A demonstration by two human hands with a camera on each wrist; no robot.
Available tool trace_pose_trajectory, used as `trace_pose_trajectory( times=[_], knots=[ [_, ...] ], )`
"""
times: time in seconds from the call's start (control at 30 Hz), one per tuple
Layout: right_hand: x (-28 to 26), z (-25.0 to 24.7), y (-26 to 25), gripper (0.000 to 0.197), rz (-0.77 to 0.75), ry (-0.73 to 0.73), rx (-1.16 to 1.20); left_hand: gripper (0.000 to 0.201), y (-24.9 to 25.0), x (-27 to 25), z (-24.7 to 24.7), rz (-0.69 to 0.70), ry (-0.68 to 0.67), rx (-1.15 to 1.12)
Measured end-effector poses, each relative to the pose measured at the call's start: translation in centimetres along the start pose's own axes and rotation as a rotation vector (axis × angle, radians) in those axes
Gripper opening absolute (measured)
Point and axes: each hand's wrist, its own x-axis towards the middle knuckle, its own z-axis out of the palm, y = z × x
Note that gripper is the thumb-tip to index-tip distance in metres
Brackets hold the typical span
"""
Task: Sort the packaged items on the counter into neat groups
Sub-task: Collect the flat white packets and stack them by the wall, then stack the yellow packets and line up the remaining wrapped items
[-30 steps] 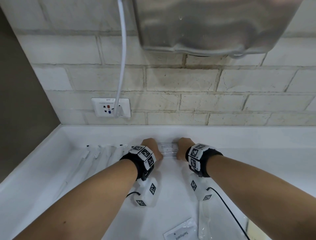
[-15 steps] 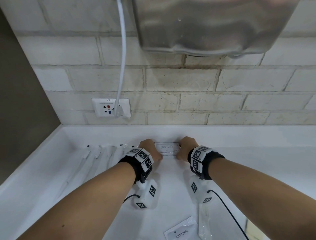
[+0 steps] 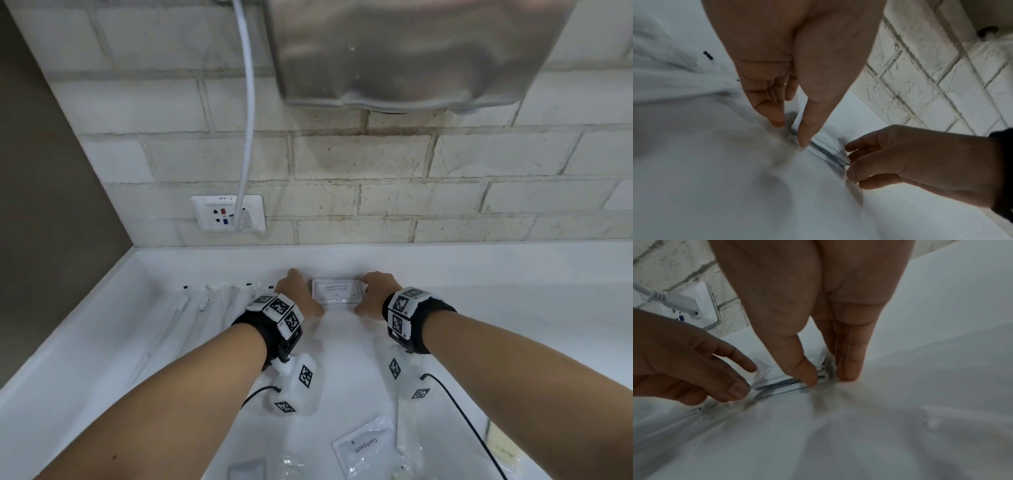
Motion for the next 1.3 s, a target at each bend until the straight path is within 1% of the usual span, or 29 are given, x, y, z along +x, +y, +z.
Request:
trace_pose_trajectory(
  times=[0.07,0.1,0.13,0.2,0.27,0.33,0.43,0.5,0.57,0.63,0.67,0.73,0.83,0.87,0.93,1.0,1.07,1.1,1.17,1.23,1.3],
  knots=[
    [-1.3,-0.3,-0.1,0.061,0.009,0.025,0.023,0.091,-0.3,-1.3,-0.7,-0.002,0.008,-0.054],
    [-2.0,-0.3,-0.1,0.066,0.008,0.052,0.036,0.092,-0.6,-2.0,-1.2,0.006,0.012,-0.085],
    [-2.7,-0.3,-0.1,0.069,0.003,0.073,0.046,0.091,-0.8,-2.9,-1.7,0.02,0.006,-0.111],
    [-4.7,-0.1,-0.3,0.064,-0.044,0.07,0.03,0.082,-1.5,-5.2,-2.9,0.059,-0.023,-0.113],
    [-7.2,0.3,-0.6,0.054,-0.116,-0.012,-0.035,0.073,-2.4,-8.0,-3.9,0.097,-0.04,-0.078],
    [-10.3,1.3,-1.2,0.049,-0.184,-0.13,-0.103,0.064,-3.9,-11.0,-4.5,0.098,-0.051,-0.079],
    [-14.5,3.6,-2.0,0.052,-0.22,-0.257,-0.263,0.057,-6.7,-15.6,-4.6,0.054,-0.104,-0.05],
    [-16.9,5.2,-2.4,0.057,-0.219,-0.294,-0.389,0.059,-8.4,-18.4,-4.4,0.031,-0.141,0.025],
    [-18.4,6.4,-2.5,0.056,-0.226,-0.258,-0.45,0.068,-9.8,-20.7,-3.9,0.013,-0.168,0.128],
    [-19.4,7.1,-2.5,0.054,-0.215,-0.211,-0.445,0.084,-10.9,-22.5,-3.0,-0.011,-0.199,0.273],
    [-19.8,7.3,-2.4,0.053,-0.199,-0.19,-0.432,0.087,-11.3,-23.3,-2.5,-0.018,-0.206,0.331],
    [-20.4,7.3,-2.2,0.047,-0.171,-0.162,-0.404,0.081,-11.8,-24.1,-1.7,-0.018,-0.18,0.366],
    [-21.3,6.9,-1.5,0.039,-0.158,-0.157,-0.331,0.071,-11.7,-24.6,-1.2,-0.031,-0.144,0.344],
    [-21.7,6.7,-1.3,0.038,-0.151,-0.15,-0.27,0.068,-11.6,-24.9,-1.2,-0.031,-0.133,0.328],
    [-22.4,6.6,-0.8,0.026,-0.163,-0.098,-0.122,0.057,-11.5,-25.5,-1.1,0.012,-0.098,0.237],
    [-23.1,6.5,-0.6,0.015,-0.214,-0.053,0.019,0.037,-11.4,-26.2,-1.0,0.1,-0.041,0.057],
    [-23.9,6.3,-0.6,0.015,-0.292,-0.068,0.098,0.017,-11.2,-26.9,-1.0,0.162,0.004,-0.148],
    [-24.5,6.0,-0.6,0.018,-0.338,-0.093,0.113,0.012,-10.8,-27.2,-1.1,0.178,0.012,-0.232],
    [-25.6,5.5,-0.8,0.027,-0.411,-0.141,0.128,0.009,-9.7,-27.9,-1.2,0.219,0.008,-0.35],
    [-26.8,5.0,-0.9,0.038,-0.422,-0.146,0.164,0.012,-8.3,-28.6,-1.1,0.238,-0.037,-0.439],
    [-28.0,4.7,-1.1,0.037,-0.41,-0.128,0.256,0.013,-7.2,-29.1,-0.8,0.207,-0.094,-0.537]
  ],
)
